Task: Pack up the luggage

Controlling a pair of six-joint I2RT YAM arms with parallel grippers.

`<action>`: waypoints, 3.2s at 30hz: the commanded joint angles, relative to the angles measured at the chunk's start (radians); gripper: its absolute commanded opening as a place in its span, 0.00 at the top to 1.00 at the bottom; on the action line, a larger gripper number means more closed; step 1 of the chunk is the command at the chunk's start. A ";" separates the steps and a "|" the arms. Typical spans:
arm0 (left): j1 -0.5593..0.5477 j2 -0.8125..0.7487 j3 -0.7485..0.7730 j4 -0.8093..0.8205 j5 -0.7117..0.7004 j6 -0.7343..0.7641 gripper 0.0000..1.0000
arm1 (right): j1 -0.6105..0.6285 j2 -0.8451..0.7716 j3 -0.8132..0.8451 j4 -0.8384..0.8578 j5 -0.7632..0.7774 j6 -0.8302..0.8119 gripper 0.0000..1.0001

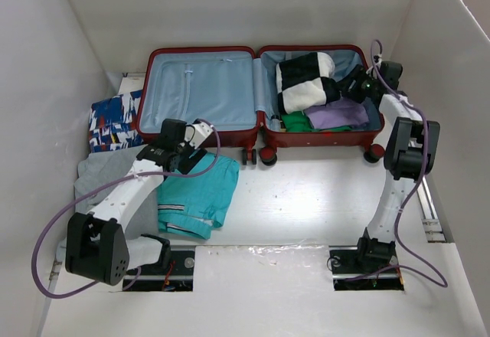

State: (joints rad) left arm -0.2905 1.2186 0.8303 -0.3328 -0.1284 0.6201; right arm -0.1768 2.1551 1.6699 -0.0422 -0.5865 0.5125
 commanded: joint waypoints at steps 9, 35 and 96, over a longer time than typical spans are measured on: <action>0.005 -0.030 -0.014 0.009 0.010 0.003 0.20 | 0.083 -0.052 0.346 -0.424 0.267 -0.505 0.46; 0.005 -0.155 -0.091 0.000 -0.134 -0.063 0.20 | 0.254 0.036 0.455 -0.363 0.431 -0.545 0.70; 0.143 -0.403 -0.175 -0.006 -0.148 -0.198 0.19 | 1.117 -0.142 -0.627 0.475 0.355 0.126 1.00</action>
State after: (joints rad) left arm -0.1497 0.8333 0.6407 -0.3744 -0.2768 0.4141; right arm 0.9298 2.0480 1.0176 0.5411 -0.1654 0.8207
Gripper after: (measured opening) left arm 0.804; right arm 0.135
